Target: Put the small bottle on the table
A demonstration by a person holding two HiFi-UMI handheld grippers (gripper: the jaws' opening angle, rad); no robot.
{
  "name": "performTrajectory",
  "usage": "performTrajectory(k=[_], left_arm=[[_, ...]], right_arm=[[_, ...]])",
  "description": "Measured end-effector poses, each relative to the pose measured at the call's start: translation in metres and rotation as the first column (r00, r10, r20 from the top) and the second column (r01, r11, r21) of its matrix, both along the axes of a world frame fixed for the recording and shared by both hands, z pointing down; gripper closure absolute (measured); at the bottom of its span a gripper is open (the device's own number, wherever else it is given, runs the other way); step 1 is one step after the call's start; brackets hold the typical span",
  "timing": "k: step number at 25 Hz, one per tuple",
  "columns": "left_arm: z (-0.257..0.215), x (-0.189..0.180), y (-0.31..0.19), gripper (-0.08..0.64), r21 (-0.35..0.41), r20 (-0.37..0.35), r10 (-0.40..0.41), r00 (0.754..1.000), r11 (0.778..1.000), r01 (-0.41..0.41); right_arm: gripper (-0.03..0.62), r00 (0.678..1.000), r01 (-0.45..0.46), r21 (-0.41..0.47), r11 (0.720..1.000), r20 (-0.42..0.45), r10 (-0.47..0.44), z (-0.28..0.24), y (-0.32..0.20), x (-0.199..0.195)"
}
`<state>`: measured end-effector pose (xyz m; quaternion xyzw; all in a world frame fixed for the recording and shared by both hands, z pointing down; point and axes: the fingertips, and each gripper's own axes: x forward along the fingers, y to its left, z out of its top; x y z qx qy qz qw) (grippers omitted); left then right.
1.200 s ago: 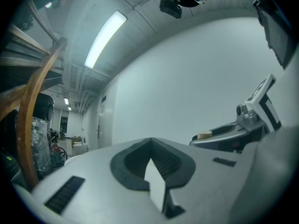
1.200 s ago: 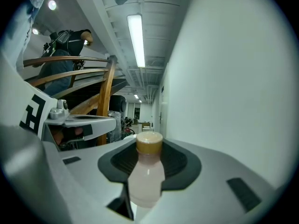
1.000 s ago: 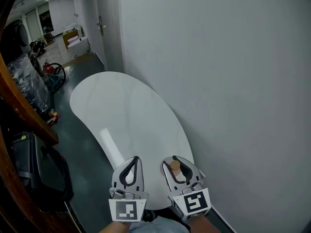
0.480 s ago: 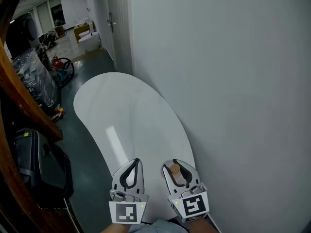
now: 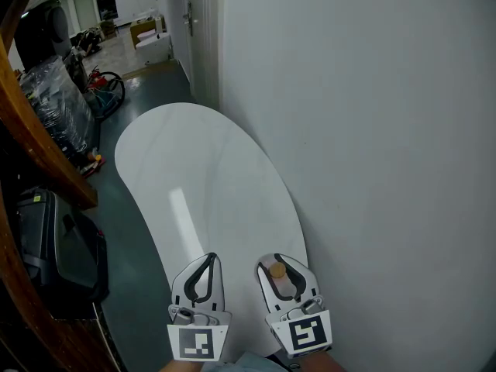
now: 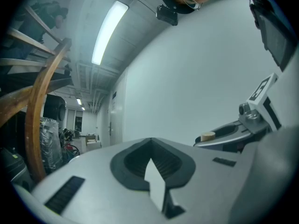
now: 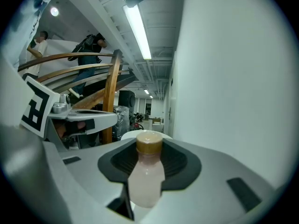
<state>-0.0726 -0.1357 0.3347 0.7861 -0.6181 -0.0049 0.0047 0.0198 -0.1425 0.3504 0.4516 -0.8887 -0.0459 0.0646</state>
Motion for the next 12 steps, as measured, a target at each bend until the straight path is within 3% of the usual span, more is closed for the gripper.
performTrajectory(k=[12], left_arm=[[0.029, 0.001, 0.001, 0.560, -0.108, 0.012, 0.085, 0.996, 0.991, -0.083]], right_arm=[[0.466, 0.999, -0.033, -0.067, 0.997, 0.012, 0.034, 0.032, -0.011, -0.010]])
